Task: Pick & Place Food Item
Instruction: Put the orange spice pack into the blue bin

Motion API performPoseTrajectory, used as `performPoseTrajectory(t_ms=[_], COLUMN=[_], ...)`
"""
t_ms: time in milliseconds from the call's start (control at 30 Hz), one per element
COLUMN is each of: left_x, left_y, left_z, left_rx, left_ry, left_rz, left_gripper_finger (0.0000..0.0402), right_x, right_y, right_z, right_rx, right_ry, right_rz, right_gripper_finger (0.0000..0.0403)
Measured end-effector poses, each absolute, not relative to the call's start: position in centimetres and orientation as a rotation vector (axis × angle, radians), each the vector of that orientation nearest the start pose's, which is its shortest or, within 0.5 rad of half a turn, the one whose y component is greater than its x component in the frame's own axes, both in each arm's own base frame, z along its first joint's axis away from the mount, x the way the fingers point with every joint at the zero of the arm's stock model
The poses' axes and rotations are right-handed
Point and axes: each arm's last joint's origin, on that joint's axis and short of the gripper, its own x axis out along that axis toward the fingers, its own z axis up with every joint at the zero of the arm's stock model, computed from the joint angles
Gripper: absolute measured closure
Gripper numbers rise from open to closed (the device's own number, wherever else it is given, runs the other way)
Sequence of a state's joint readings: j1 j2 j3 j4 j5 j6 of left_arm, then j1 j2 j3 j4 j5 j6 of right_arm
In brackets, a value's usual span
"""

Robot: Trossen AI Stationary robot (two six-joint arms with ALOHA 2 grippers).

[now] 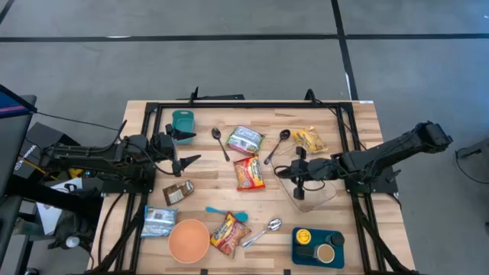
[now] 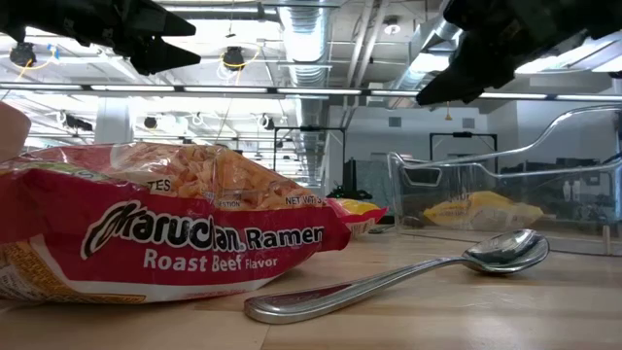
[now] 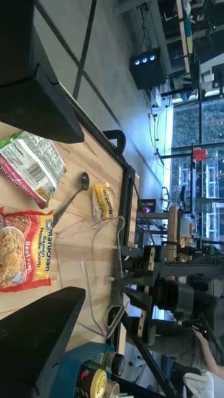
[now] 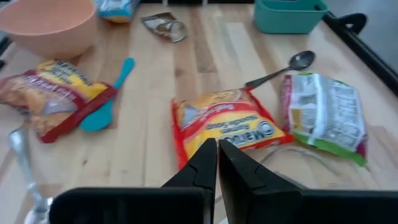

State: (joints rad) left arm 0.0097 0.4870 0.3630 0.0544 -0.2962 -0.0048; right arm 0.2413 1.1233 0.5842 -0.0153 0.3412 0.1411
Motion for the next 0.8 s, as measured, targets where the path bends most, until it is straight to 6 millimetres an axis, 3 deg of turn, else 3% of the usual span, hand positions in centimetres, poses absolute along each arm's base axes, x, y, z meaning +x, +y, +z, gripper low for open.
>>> performPoseTrajectory(t_ms=[267,500,800], left_x=[13.3,13.2,12.9], left_y=[1.0,1.0,0.8], left_z=[25.4,26.9,28.4], left_rx=[-0.016,-0.263,-0.290], left_ry=[0.019,-0.171,-0.326], left_rz=[0.302,0.284,0.234], left_gripper_finger=[0.0009,0.0009,0.0009], right_x=[22.6,22.6,22.6], right_y=[3.1,2.6,2.6], right_z=[21.7,21.6,21.6], right_rx=[-0.101,-0.124,-0.123], right_ry=[0.535,0.546,0.546], right_rz=[-0.169,-0.183,-0.184], right_gripper_finger=[0.0393,0.0393,0.0393])
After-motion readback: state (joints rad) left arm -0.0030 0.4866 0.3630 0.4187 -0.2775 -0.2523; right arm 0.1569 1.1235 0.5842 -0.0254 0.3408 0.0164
